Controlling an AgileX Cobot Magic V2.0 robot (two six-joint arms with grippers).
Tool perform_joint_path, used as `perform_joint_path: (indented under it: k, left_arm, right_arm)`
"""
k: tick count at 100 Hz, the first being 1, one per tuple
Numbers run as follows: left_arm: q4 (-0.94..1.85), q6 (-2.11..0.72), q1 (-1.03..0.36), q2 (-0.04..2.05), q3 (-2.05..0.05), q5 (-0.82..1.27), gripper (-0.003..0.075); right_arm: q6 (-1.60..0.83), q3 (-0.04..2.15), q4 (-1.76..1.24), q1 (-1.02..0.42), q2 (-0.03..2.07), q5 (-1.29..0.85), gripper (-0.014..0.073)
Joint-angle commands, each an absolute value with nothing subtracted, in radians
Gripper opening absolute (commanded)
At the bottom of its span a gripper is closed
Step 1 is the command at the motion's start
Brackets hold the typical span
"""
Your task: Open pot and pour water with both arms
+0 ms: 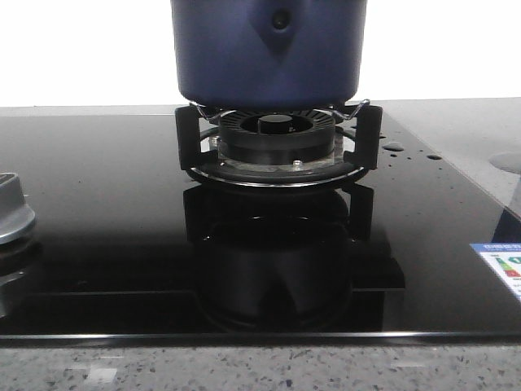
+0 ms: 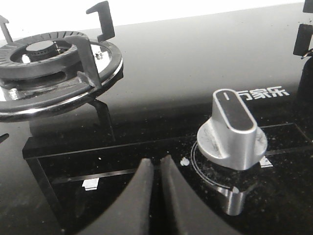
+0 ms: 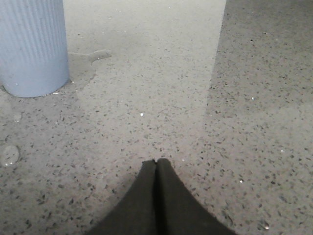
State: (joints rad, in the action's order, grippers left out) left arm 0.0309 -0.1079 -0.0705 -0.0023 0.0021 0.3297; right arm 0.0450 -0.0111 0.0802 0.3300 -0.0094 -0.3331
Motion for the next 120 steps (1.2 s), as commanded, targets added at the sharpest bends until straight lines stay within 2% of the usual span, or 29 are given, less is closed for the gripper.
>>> perform_joint_path:
  k: [1,28,41,58,69,88,107,120]
  left_arm:
    - [0.032,-0.098,-0.067,-0.033,0.046,0.288,-0.002]
    - [0.029,-0.098,-0.067,-0.033,0.046,0.284,-0.002]
    - [0.055,-0.098,-0.067,-0.033,0.046,0.211,-0.002]
    - [0.332,-0.098,-0.067,-0.033,0.046,0.089,-0.002]
    - [0.492,-0.098,-0.067,-0.033,0.046,0.083,-0.002]
    - [0.643,-0.098,-0.067,-0.033,0.046,0.079,-0.002]
    - [0.924,-0.098,-0.067,-0.033,0.046,0.079,-0.002]
    - [0.978,-0.098,-0.069,-0.033,0.04,0.085,-0.002]
  right_arm:
    - [0.037,-0.04,0.082,0.337,-0.03,-0.317,-0.0064]
    - [0.037,-0.04,0.085,0.337,-0.03,-0.317,-0.0064]
    - [0.037,-0.04,0.231,0.337,-0.03,-0.29,-0.0064]
    - [0.037,-0.04,0.261,0.337,-0.03,-0.252,-0.0064]
    - [0.037,-0.04,0.256,0.337,-0.03,-0.194,-0.0064]
    - [0.042,-0.04,0.171,0.337,-0.03,-0.036,-0.0064]
    - [0.109,-0.04,-0.155,0.335,-0.03,0.202,-0.0064]
    - [0.187,-0.035,-0.294,0.335,-0.03,0.293,-0.0064]
